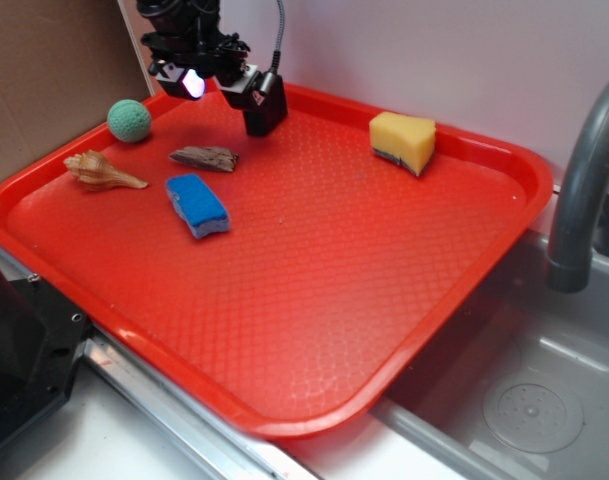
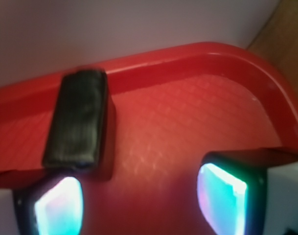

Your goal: Grab the black box.

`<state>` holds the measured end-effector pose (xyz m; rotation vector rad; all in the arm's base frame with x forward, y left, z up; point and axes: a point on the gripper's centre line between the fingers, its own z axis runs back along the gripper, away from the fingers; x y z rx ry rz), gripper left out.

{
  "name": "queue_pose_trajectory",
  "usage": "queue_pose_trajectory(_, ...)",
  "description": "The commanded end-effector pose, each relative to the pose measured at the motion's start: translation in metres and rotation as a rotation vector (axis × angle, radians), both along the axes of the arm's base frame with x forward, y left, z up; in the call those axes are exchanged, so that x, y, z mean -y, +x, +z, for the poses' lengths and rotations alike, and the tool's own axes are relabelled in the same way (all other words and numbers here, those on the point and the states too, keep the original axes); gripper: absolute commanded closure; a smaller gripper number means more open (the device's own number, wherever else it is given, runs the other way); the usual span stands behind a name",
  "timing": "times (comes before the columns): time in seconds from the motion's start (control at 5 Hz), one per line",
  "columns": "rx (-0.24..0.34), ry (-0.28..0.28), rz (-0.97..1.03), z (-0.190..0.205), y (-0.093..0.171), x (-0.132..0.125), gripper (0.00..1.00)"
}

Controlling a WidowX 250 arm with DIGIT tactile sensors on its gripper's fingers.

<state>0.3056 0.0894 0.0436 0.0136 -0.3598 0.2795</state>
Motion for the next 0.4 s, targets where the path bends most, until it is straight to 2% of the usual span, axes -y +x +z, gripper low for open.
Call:
queue_pose_trajectory(0.0,-0.005,-0.066,-0.099,0.0052,0.026,0.0003,0.0)
queue_pose_trajectory(0.2,0.005,-0.062,-0.155,0.0057,0.0281,0.0025,0.0)
